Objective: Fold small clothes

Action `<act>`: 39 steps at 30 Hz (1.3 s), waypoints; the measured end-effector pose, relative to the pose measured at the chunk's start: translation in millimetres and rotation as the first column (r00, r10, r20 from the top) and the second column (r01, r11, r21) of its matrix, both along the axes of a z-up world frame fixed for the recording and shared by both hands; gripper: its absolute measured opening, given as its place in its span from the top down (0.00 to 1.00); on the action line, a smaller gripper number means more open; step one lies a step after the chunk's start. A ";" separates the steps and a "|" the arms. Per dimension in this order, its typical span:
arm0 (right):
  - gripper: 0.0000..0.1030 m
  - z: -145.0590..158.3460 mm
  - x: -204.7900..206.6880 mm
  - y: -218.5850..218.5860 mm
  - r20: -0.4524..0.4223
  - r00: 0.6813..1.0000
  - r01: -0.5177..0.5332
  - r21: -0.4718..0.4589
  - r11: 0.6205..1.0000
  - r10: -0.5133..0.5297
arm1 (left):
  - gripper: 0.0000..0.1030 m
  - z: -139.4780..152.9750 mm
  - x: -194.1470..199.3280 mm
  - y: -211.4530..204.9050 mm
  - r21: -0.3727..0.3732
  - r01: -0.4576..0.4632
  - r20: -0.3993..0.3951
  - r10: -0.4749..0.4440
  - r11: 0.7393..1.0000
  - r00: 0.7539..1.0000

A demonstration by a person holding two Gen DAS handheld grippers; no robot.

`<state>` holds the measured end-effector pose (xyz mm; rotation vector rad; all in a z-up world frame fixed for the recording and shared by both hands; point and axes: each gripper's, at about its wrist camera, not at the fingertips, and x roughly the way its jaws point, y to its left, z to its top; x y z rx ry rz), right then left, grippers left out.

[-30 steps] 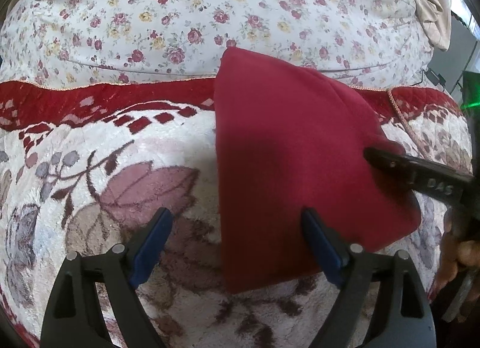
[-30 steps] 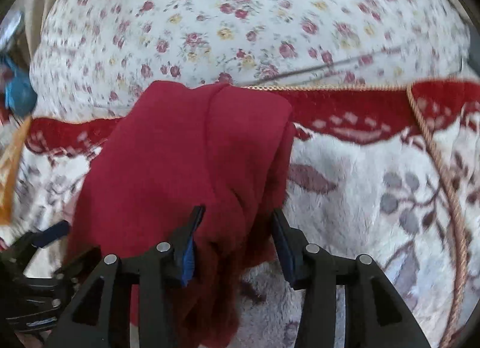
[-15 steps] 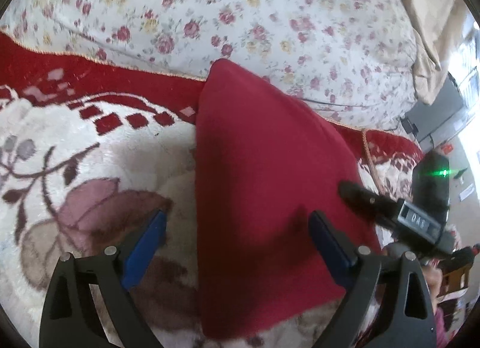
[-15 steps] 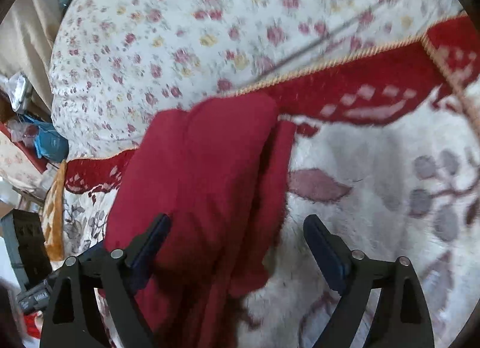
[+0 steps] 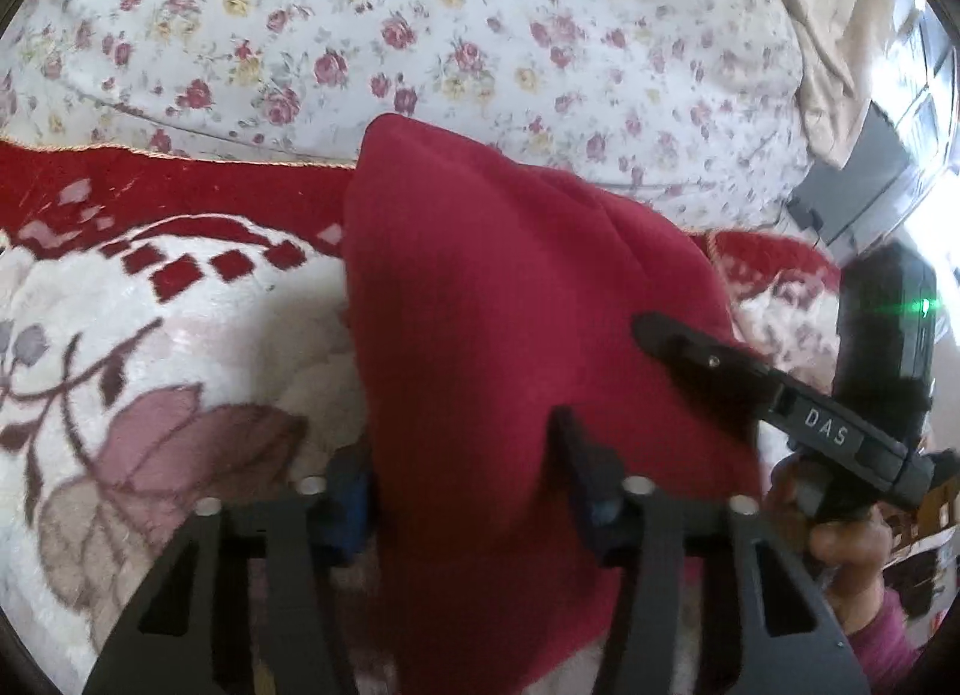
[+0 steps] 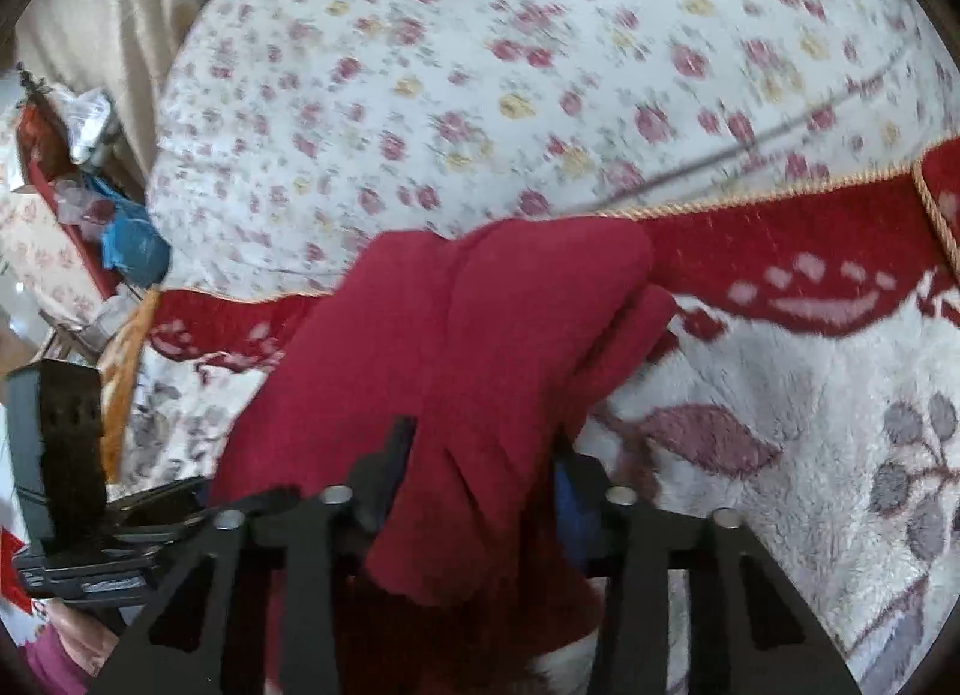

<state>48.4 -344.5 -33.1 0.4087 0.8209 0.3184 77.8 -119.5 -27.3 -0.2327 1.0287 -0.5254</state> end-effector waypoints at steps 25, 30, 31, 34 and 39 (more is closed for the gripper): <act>0.50 46.6 -104.5 100.4 -0.019 0.984 -0.176 -0.314 0.933 0.179 | 0.15 22.2 -103.3 59.7 0.181 -0.210 0.152 0.183 0.961 0.971; 0.54 14.9 -109.1 91.9 -0.047 0.991 -0.134 -0.333 0.933 0.126 | 0.12 15.3 -105.5 54.5 0.263 -0.195 0.213 0.140 0.945 0.967; 0.54 16.2 -110.5 92.6 -0.046 0.991 -0.137 -0.344 0.929 0.129 | 0.12 15.8 -105.0 53.9 0.268 -0.194 0.216 0.137 0.944 0.967; 0.53 20.1 -114.0 93.2 -0.050 0.991 -0.132 -0.342 0.930 0.122 | 0.12 20.0 -104.7 52.3 0.285 -0.204 0.237 0.137 0.937 0.962; 0.28 42.8 -138.2 90.7 0.007 0.998 -0.057 -0.282 0.958 0.061 | 0.12 34.8 -116.3 49.9 0.305 -0.231 0.324 0.127 0.924 0.938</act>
